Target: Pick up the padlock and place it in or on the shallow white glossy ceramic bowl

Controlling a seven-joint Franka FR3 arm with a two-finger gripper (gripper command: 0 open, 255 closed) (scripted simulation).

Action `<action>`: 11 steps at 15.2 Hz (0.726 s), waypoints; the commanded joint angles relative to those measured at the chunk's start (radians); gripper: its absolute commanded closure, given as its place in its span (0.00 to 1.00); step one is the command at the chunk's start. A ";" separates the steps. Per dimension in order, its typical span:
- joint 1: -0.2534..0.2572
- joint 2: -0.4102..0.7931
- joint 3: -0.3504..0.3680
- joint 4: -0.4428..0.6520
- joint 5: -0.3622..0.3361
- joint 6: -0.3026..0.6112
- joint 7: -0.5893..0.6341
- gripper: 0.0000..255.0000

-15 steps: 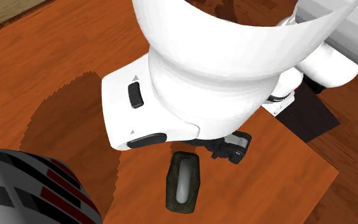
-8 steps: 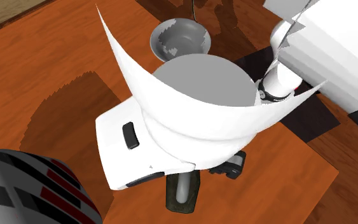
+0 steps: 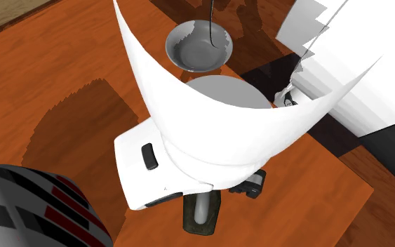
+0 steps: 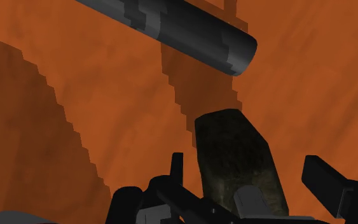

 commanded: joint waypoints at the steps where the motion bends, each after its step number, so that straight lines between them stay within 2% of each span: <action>1: 0.000 0.000 0.000 0.000 0.000 0.000 0.000 0.00; 2: 0.000 0.000 0.000 0.000 0.000 0.000 0.000 0.00; 3: 0.000 0.000 0.000 0.000 0.000 0.000 0.000 1.00; 11: 0.000 0.000 0.000 0.000 0.000 0.000 0.000 1.00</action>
